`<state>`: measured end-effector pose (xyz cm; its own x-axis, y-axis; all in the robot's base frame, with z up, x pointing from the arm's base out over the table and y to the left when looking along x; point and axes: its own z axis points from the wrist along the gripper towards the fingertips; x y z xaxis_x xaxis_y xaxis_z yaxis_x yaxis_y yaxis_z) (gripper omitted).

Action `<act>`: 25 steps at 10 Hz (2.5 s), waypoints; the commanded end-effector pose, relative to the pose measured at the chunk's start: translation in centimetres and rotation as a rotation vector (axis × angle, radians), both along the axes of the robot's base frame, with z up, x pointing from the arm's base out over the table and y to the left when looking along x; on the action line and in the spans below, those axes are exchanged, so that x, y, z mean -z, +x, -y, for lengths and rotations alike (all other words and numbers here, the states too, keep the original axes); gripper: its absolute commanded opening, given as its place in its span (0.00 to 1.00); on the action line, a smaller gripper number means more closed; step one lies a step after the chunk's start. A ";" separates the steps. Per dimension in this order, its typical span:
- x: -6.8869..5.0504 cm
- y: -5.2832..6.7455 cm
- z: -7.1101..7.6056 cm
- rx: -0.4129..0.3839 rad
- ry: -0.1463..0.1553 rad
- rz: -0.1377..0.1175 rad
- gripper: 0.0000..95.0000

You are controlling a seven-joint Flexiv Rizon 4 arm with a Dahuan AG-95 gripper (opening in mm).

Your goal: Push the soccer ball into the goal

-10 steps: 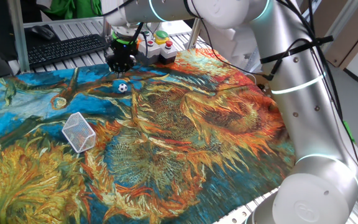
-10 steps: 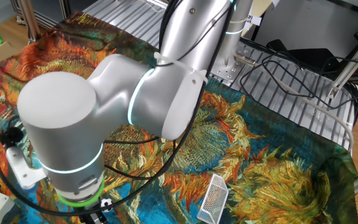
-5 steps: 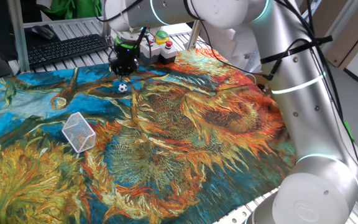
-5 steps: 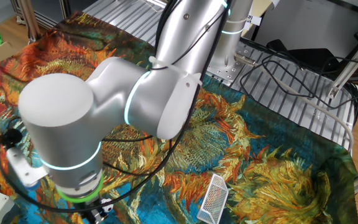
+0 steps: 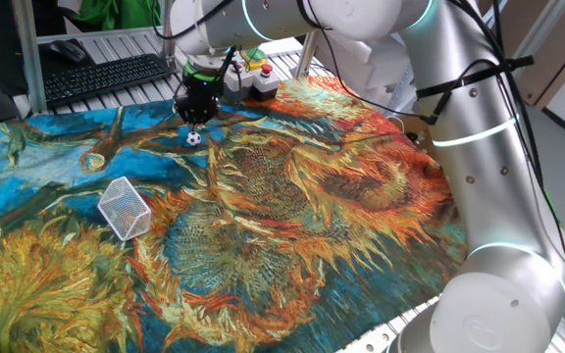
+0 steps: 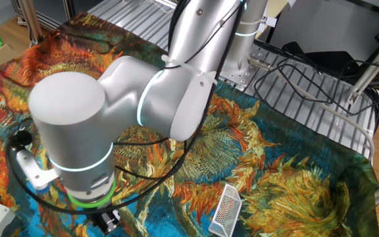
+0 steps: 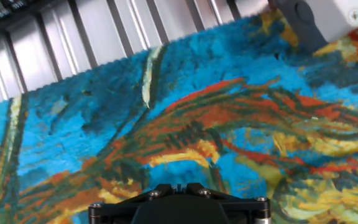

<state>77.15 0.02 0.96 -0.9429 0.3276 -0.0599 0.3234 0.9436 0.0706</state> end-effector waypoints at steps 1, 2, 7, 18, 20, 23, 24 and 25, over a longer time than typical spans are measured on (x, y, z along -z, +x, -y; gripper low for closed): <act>-0.1 -1.6 -0.4 0.003 -0.002 0.003 0.00; -0.3 -2.9 -0.8 0.005 0.005 0.001 0.00; -1.1 -7.3 -2.4 0.034 0.017 0.004 0.00; -2.1 -13.5 -3.4 -0.060 0.000 -0.012 0.00; -2.3 -14.9 -3.2 -0.099 -0.002 -0.021 0.00; -2.9 -16.8 -3.6 -0.156 -0.001 -0.053 0.00; -3.0 -17.2 -3.5 -0.167 -0.001 -0.058 0.00; -2.9 -17.4 -3.5 -0.174 -0.001 -0.059 0.00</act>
<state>59.43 3.49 3.79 -0.9884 0.1519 0.0008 0.1517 0.9869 0.0553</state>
